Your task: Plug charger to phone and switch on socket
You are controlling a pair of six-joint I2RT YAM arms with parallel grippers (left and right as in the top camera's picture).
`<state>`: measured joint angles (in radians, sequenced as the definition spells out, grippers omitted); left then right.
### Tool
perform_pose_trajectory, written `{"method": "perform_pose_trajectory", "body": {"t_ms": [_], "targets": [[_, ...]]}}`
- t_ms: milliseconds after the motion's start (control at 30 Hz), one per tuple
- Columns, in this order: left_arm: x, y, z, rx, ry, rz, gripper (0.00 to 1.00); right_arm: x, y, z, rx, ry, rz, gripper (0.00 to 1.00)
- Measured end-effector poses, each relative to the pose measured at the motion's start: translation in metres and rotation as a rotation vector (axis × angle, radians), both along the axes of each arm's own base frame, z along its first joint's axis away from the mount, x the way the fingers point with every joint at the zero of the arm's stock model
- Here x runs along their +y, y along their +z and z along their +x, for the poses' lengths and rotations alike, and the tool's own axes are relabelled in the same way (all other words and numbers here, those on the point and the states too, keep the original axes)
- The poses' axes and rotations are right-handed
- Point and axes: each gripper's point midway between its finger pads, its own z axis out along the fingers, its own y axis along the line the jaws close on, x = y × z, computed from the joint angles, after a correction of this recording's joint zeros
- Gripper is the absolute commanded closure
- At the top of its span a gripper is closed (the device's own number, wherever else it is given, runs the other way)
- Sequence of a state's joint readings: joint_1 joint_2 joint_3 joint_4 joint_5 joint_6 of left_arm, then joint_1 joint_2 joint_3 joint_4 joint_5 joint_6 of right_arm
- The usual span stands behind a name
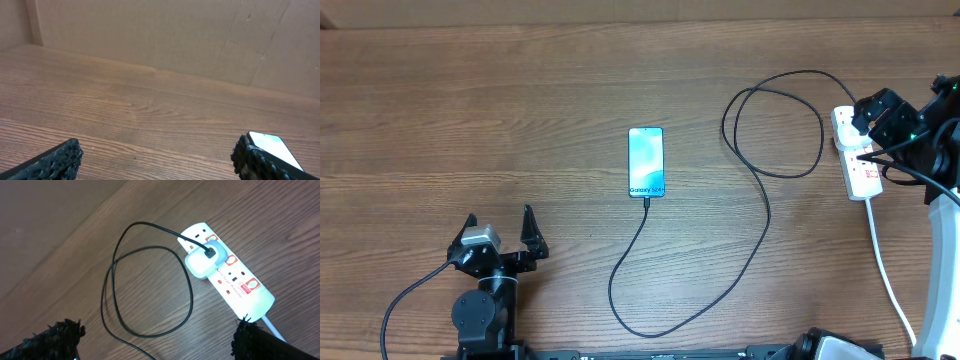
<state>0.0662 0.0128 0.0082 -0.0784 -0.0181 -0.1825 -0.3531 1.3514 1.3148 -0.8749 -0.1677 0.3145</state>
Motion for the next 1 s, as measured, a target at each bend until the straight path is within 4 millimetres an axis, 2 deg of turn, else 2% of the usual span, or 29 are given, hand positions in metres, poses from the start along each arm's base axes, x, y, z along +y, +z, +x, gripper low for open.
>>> {"method": "perform_pose_trajectory", "body": {"t_ms": [200, 433, 633, 833, 1000], "targets": [[0.0, 0.0, 0.0, 0.0, 0.0, 0.0, 0.0, 0.002, 0.018, 0.007, -0.133, 0.012, -0.045, 0.0], [0.0, 0.0, 0.0, 0.0, 0.0, 0.0, 0.0, 0.041, 0.044, 0.003, -0.383, 0.111, -0.113, 0.0], [0.0, 0.0, 0.0, 0.0, -0.001, 0.0, 0.0, 0.079, 0.056, -0.017, -0.63, 0.199, -0.159, 0.0], [0.0, 0.0, 0.0, 0.0, -0.001, 0.0, 0.0, 0.099, 0.066, -0.048, -0.917, 0.22, -0.216, 0.0], [0.0, 0.0, 0.0, 0.0, -0.001, 0.0, 0.0, 0.105, 0.053, -0.074, -1.054, 0.213, -0.237, 0.0]]}}
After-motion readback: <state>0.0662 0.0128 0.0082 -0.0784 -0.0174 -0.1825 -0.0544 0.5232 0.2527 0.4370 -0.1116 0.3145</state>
